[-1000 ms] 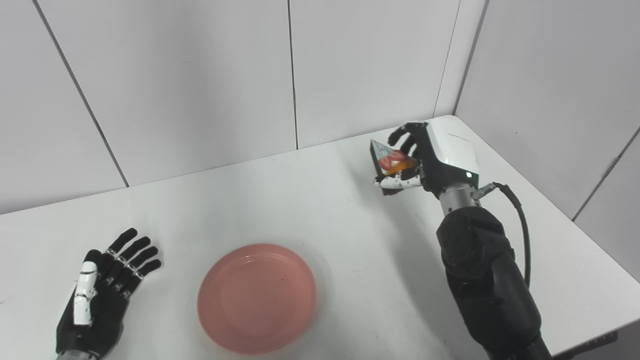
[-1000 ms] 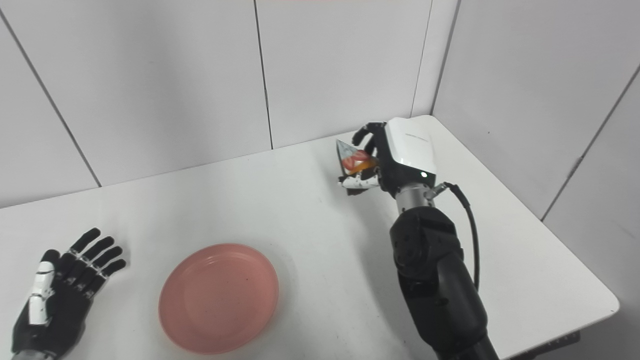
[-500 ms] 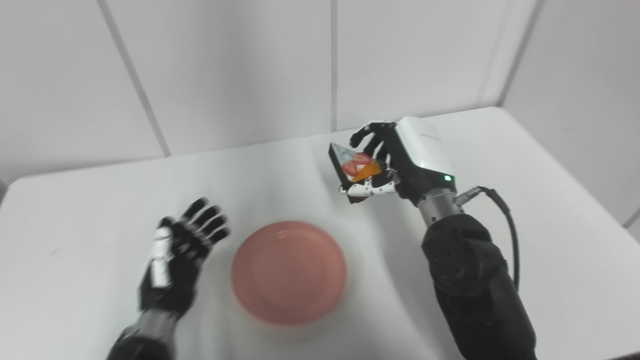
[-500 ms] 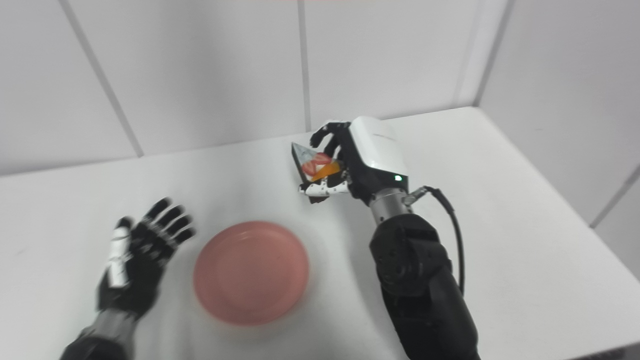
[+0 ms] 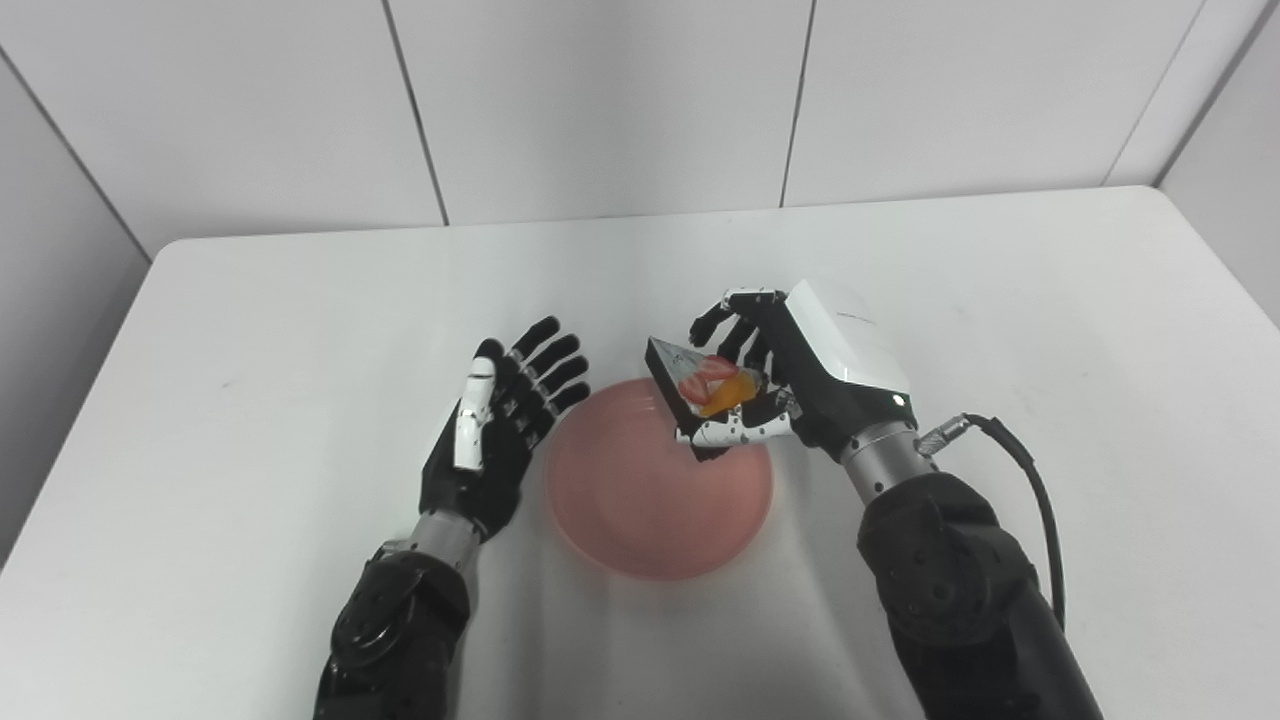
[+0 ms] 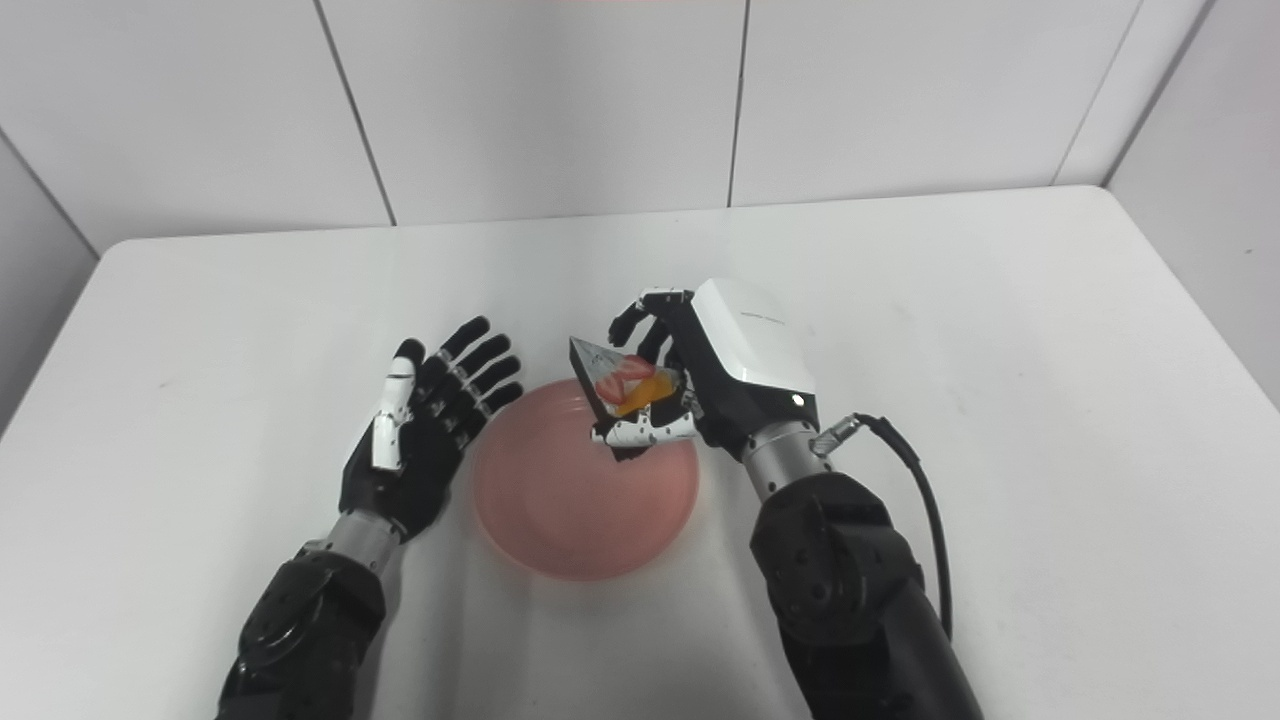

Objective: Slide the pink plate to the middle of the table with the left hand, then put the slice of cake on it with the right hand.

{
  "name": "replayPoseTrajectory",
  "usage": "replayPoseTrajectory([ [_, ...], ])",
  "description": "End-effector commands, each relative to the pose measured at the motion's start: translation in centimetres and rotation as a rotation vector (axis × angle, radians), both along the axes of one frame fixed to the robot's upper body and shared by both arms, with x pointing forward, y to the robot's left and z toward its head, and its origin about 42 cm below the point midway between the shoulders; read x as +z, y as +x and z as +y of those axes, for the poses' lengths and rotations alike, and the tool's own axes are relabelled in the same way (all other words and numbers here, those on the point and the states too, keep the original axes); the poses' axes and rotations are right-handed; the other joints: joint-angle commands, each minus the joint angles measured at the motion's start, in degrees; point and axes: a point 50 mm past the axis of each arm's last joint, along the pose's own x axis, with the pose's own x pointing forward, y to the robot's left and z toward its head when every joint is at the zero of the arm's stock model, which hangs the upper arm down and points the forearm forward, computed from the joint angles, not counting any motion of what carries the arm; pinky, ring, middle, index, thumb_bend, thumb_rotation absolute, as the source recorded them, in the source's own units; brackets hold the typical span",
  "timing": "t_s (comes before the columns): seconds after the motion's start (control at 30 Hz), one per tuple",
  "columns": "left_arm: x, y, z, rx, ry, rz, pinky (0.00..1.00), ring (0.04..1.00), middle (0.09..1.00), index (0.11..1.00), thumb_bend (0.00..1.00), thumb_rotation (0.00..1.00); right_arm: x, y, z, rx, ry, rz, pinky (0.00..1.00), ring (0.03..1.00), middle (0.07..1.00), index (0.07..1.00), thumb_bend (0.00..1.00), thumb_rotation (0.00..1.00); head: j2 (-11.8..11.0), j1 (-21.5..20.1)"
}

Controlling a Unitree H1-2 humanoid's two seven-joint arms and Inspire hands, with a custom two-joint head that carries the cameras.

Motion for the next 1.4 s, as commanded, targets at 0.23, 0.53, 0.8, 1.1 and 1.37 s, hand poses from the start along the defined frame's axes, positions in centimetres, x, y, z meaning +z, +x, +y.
replayPoseTrajectory([
  [0.23, -2.0, -0.6, -1.0, 0.012, 0.049, 0.130, 0.82, 0.841, 0.838, 0.819, 0.43, 1.00, -0.7, 0.1, 1.4, 0.090, -0.027, -0.014, 0.27, 0.350, 0.424, 0.530, 0.52, 0.00, 0.81, 1.91],
  [0.53, -1.8, -0.7, -1.3, 0.012, 0.054, 0.128, 0.82, 0.835, 0.832, 0.813, 0.43, 1.00, -3.2, 1.3, 2.0, 0.093, -0.073, 0.070, 0.29, 0.374, 0.434, 0.525, 0.52, 0.00, 1.52, 2.17],
  [0.8, -1.8, -0.6, -1.5, 0.010, 0.069, 0.117, 0.80, 0.824, 0.821, 0.807, 0.43, 1.00, -5.0, 2.2, 2.6, 0.101, -0.111, 0.107, 0.24, 0.341, 0.418, 0.532, 0.52, 0.00, 1.73, 2.41],
  [1.1, -1.7, -0.7, -1.6, 0.011, 0.069, 0.115, 0.81, 0.829, 0.828, 0.812, 0.43, 1.00, -5.7, 2.2, 2.5, 0.119, -0.168, 0.126, 0.22, 0.326, 0.411, 0.527, 0.52, 0.00, 1.82, 2.66],
  [1.37, -1.7, -0.7, -1.6, 0.012, 0.077, 0.111, 0.81, 0.828, 0.825, 0.808, 0.43, 1.00, -4.2, 1.5, 2.3, 0.126, -0.167, 0.113, 0.27, 0.365, 0.482, 0.492, 0.53, 0.01, 1.85, 2.98],
])
